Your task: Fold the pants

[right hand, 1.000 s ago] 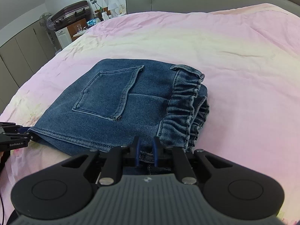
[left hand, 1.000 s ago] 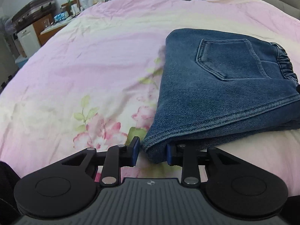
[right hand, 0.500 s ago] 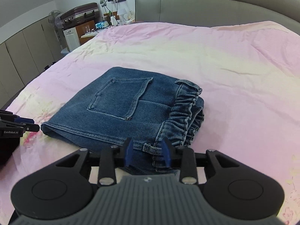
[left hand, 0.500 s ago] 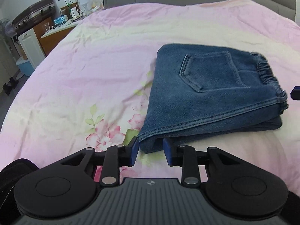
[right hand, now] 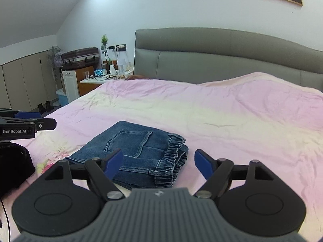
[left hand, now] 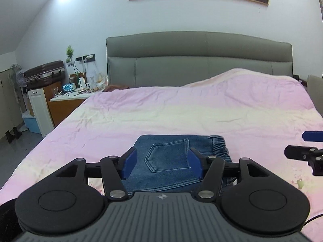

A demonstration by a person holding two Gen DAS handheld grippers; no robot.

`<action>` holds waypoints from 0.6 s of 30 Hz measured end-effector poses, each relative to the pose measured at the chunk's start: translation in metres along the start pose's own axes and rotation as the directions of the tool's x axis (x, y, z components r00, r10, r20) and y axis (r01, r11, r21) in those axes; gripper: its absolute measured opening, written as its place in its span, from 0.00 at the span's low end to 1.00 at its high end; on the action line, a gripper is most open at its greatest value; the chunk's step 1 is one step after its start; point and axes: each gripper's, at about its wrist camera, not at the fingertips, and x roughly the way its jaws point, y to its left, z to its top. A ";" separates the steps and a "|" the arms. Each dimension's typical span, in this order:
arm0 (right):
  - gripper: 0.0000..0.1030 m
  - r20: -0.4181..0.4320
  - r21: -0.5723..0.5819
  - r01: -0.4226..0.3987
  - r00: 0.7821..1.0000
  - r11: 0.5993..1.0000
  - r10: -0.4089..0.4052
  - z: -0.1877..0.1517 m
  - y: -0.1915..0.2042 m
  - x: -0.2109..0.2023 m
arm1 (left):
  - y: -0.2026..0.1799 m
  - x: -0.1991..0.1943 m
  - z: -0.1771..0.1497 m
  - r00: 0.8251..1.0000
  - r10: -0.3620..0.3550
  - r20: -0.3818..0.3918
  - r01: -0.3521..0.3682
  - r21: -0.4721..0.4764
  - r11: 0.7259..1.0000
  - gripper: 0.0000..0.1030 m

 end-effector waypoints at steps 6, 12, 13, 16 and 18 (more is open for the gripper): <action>0.83 0.067 0.030 0.039 0.997 0.999 -0.041 -0.027 0.015 -0.048 | -0.029 -0.025 -0.014 0.996 0.088 0.027 -0.088 0.007 0.996 0.89; 0.84 0.081 0.031 0.070 0.994 0.997 -0.072 -0.056 0.020 -0.064 | -0.043 -0.024 -0.039 0.993 0.094 -0.069 -0.093 0.021 0.995 0.90; 0.84 0.067 0.047 0.066 0.995 0.997 -0.069 -0.060 0.018 -0.063 | -0.044 -0.023 -0.044 0.992 0.090 -0.087 -0.090 0.011 0.996 0.90; 0.84 0.018 0.065 0.063 0.998 0.996 -0.064 -0.074 0.014 -0.060 | -0.045 -0.018 -0.058 0.984 0.089 -0.155 -0.092 -0.011 0.996 0.90; 0.84 -0.004 0.050 0.077 0.997 0.996 -0.077 -0.082 0.014 -0.056 | -0.047 -0.016 -0.067 0.979 0.081 -0.189 -0.085 -0.016 0.996 0.90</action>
